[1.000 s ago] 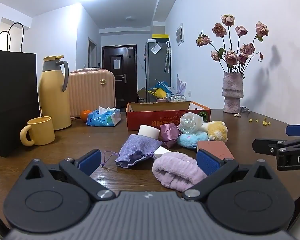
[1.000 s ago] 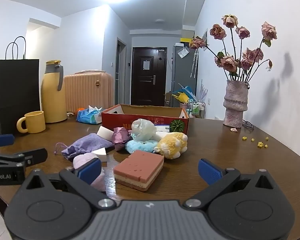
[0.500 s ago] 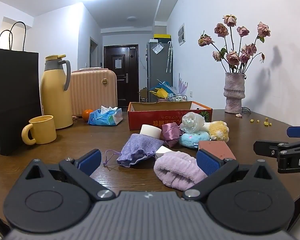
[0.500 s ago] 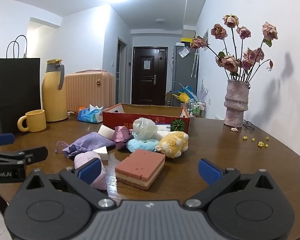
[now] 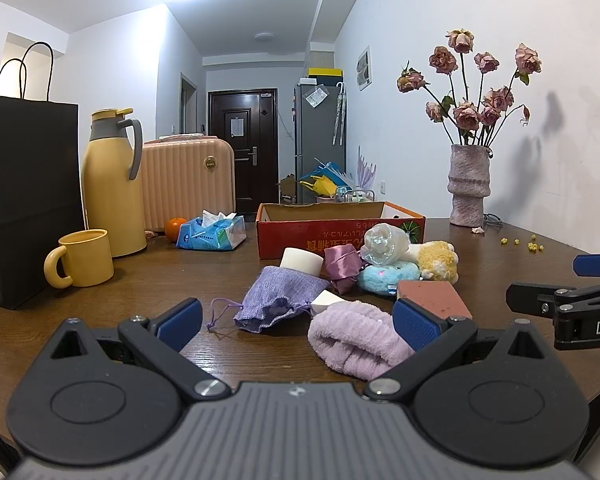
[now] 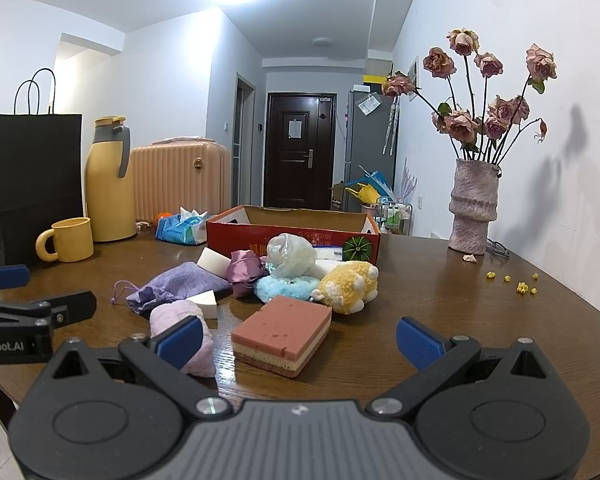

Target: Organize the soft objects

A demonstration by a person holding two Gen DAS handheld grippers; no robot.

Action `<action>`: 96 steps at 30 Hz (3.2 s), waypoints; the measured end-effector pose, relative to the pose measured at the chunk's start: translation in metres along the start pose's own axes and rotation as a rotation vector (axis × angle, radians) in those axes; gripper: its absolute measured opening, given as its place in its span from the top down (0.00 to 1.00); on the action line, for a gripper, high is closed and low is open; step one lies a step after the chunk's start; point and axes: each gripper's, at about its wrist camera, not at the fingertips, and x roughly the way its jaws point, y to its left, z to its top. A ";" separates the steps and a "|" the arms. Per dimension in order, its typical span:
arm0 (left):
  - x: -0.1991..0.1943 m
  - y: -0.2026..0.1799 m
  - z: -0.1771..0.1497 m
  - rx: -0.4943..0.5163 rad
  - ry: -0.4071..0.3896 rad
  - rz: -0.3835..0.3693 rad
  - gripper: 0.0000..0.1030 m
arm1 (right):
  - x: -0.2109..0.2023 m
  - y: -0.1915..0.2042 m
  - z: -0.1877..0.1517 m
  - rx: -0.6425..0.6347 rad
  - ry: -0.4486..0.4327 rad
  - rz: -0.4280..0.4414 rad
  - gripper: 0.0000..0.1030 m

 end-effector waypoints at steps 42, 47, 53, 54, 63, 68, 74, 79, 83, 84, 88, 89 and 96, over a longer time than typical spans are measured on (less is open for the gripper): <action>-0.002 0.001 0.000 -0.003 -0.005 0.000 0.00 | -0.001 0.008 -0.004 -0.008 -0.002 0.000 0.00; -0.002 0.001 0.000 -0.003 -0.006 0.000 0.00 | -0.001 0.007 -0.003 -0.008 -0.001 0.001 0.00; -0.002 0.001 0.000 -0.003 -0.006 0.000 0.00 | -0.001 0.008 -0.004 -0.008 -0.001 0.001 0.00; -0.002 0.001 -0.001 -0.003 -0.006 0.000 0.00 | -0.001 0.007 -0.003 -0.009 -0.001 0.001 0.00; -0.004 0.003 0.000 -0.006 -0.003 0.002 0.00 | -0.001 0.011 -0.004 -0.012 0.006 0.005 0.00; -0.004 0.004 0.000 -0.008 -0.001 0.004 0.00 | 0.003 0.010 -0.004 -0.015 0.013 0.011 0.00; 0.000 0.006 -0.001 -0.008 0.008 0.012 0.00 | 0.009 0.013 -0.003 -0.020 0.021 0.017 0.00; 0.010 0.010 -0.002 -0.020 0.026 0.028 0.00 | 0.022 0.018 -0.003 -0.027 0.046 0.021 0.00; 0.018 0.016 -0.002 -0.030 0.039 0.039 0.00 | 0.034 0.021 -0.003 -0.030 0.067 0.026 0.00; 0.021 0.017 -0.001 -0.033 0.042 0.041 0.00 | 0.037 0.021 -0.003 -0.029 0.071 0.026 0.00; 0.028 0.021 0.000 -0.044 0.053 0.047 0.00 | 0.050 0.022 -0.002 -0.027 0.087 0.029 0.00; 0.031 0.021 0.000 -0.046 0.057 0.048 0.00 | 0.053 0.022 -0.001 -0.027 0.090 0.028 0.00; 0.046 0.022 -0.001 -0.060 0.095 0.048 0.00 | 0.071 0.018 0.000 -0.013 0.111 0.025 0.00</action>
